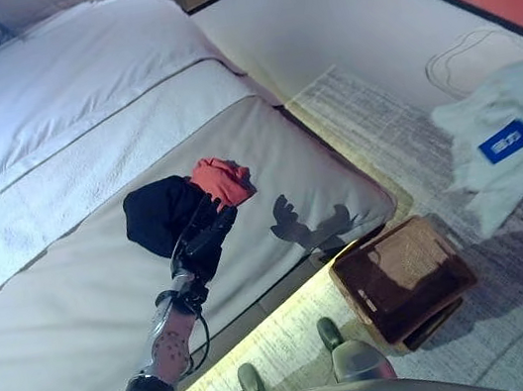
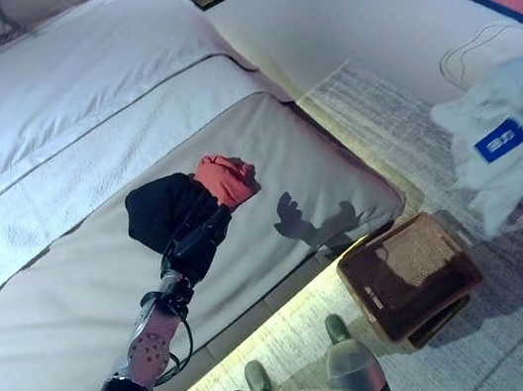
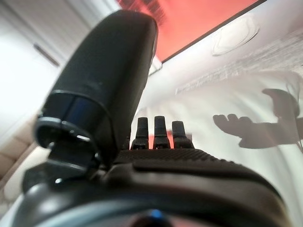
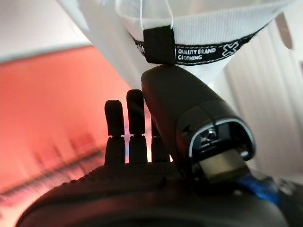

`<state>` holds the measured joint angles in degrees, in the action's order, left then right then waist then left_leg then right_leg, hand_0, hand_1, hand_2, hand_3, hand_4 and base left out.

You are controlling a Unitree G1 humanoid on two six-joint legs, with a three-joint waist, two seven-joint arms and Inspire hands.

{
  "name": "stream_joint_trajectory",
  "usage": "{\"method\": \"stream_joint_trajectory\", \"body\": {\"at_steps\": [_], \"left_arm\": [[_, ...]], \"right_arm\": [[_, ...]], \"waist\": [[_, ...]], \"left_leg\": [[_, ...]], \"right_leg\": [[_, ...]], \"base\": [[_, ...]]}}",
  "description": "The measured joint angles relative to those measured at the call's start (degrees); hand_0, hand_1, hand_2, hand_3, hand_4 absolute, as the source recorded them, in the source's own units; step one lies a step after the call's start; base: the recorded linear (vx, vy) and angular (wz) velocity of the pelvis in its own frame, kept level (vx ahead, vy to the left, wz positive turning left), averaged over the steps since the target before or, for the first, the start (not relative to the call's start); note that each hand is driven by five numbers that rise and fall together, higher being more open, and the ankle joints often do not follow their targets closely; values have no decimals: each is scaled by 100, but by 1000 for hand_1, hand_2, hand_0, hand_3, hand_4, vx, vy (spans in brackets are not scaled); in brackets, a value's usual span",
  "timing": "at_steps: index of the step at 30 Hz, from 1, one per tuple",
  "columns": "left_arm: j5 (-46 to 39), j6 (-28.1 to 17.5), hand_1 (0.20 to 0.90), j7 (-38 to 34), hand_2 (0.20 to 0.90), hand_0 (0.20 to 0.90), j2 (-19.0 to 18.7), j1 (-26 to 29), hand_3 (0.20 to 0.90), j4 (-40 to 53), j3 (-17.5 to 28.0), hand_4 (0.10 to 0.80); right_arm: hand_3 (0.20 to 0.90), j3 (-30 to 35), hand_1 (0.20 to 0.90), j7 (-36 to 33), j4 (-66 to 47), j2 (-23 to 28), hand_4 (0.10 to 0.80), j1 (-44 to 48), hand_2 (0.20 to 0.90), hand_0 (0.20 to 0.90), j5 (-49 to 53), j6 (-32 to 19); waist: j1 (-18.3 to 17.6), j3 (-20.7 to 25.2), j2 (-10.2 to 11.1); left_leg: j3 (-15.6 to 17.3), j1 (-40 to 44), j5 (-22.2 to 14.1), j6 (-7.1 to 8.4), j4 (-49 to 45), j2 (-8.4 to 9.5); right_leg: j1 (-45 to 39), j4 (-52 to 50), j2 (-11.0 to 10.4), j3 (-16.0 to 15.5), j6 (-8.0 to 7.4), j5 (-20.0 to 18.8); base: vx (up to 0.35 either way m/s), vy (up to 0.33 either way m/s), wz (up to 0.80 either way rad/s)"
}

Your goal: Pick up the clothes from the bed and place them into the basket

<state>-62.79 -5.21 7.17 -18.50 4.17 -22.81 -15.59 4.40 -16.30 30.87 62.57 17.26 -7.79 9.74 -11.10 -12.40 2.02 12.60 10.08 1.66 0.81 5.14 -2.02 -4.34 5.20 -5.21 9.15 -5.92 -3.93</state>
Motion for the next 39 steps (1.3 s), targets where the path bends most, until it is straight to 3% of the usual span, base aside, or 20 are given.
{"method": "stream_joint_trajectory", "body": {"at_steps": [6, 13, 20, 32, 33, 34, 39], "left_arm": [[151, 6, 900, -28, 900, 900, 28, -18, 900, -6, 9, 800], [218, 34, 900, -74, 900, 900, 27, -137, 900, -20, 15, 800], [231, -5, 900, -59, 900, 900, 75, -147, 900, -121, 16, 800], [432, -4, 900, 12, 900, 900, 210, -149, 900, -122, 16, 800], [432, -4, 900, 44, 900, 900, 211, -149, 900, -122, 18, 800], [432, -4, 900, 88, 900, 900, 212, -149, 900, -122, 18, 800], [430, -4, 900, 215, 900, 900, 227, -156, 900, -123, 17, 800]], "right_arm": [[200, -32, 300, 53, 78, -1002, 100, -758, 300, 300, 123, 32], [200, -80, 300, 64, 127, -1615, 100, -1077, 300, 300, 218, 49], [200, -321, 300, 98, 336, -2000, 100, -1086, 300, 300, 214, -7], [200, -773, 300, 190, 755, -2011, 100, -965, 300, 300, 205, -100], [378, -773, 453, 196, 760, -2011, 278, -964, 453, 453, 205, -99], [900, -773, 900, 196, 777, -2011, 800, -959, 900, 900, 205, -98], [900, -778, 900, 190, 1099, -2011, 800, -838, 900, 900, 205, -72]], "waist": [[-160, 32, -30], [-296, 65, -91], [-308, 83, -151], [-246, 59, -493], [-231, 57, -536], [-217, 56, -567], [-135, 59, -605]], "left_leg": [[168, 7, -17, 12, 23, -13], [346, -17, -13, 14, 23, 1], [456, 32, -13, 15, 24, -11], [546, -22, -14, 19, 26, -65], [544, -22, -14, 20, 26, -77], [541, -22, -14, 20, 26, -88], [496, -26, -8, 28, 27, -106]], "right_leg": [[92, 2, 14, 147, -20, -15], [205, 2, 6, 301, -72, -77], [203, 2, 26, 380, -79, -121], [297, 4, 83, 433, -78, -121], [297, 3, 97, 432, -77, -121], [297, 3, 102, 428, -75, -123], [286, 4, 102, 398, -71, -126]], "base": [[-9, -64, -16], [-7, -19, -12], [-1, -41, -7], [-7, -11, -3], [0, 0, 0], [0, 0, 0], [2, -4, 2]]}}
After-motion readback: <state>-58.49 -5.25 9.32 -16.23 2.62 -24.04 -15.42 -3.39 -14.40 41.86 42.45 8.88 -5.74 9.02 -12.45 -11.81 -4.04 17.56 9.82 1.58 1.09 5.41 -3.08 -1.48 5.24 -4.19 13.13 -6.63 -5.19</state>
